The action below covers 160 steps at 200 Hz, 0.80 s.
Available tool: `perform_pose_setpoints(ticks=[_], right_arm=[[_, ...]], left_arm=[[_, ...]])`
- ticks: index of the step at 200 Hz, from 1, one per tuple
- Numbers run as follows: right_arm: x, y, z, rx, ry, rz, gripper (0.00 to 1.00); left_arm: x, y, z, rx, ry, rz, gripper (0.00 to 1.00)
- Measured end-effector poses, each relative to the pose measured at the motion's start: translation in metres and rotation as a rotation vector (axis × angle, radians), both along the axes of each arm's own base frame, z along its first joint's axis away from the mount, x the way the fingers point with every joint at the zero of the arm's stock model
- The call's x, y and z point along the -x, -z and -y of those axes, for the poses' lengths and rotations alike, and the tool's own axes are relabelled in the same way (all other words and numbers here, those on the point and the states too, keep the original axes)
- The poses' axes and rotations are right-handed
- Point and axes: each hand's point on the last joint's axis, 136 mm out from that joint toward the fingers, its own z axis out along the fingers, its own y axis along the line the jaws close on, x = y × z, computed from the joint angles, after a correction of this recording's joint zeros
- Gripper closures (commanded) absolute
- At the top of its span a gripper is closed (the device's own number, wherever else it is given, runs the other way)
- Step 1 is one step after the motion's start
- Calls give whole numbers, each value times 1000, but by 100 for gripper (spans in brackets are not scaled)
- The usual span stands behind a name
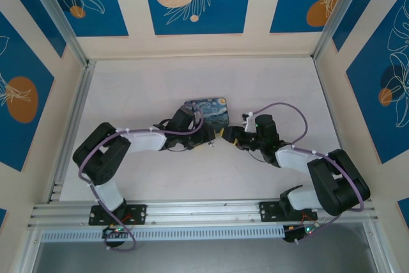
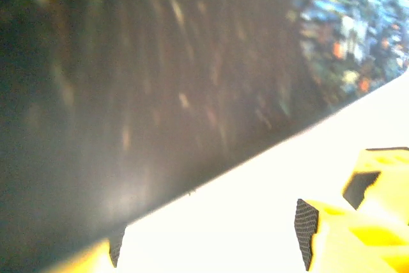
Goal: Unlock a padlock with a key
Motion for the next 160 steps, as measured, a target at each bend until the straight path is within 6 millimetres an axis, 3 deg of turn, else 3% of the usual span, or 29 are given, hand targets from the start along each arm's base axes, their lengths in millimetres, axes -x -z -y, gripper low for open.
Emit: perform_pose_setpoints(ticks=[69,105,160], right_arm=[[-11,-2,-8,33,-6,8,46],[-29,-1,-18,45,-15,0,47],[-72,-9,-38,50,-28,20,51]], left_arm=[[5,-70,-26,-1,-16,177,5],[-1,-74,-46,-76,-45,205,3],[-16,-65,-74,-147,-107,194,3]])
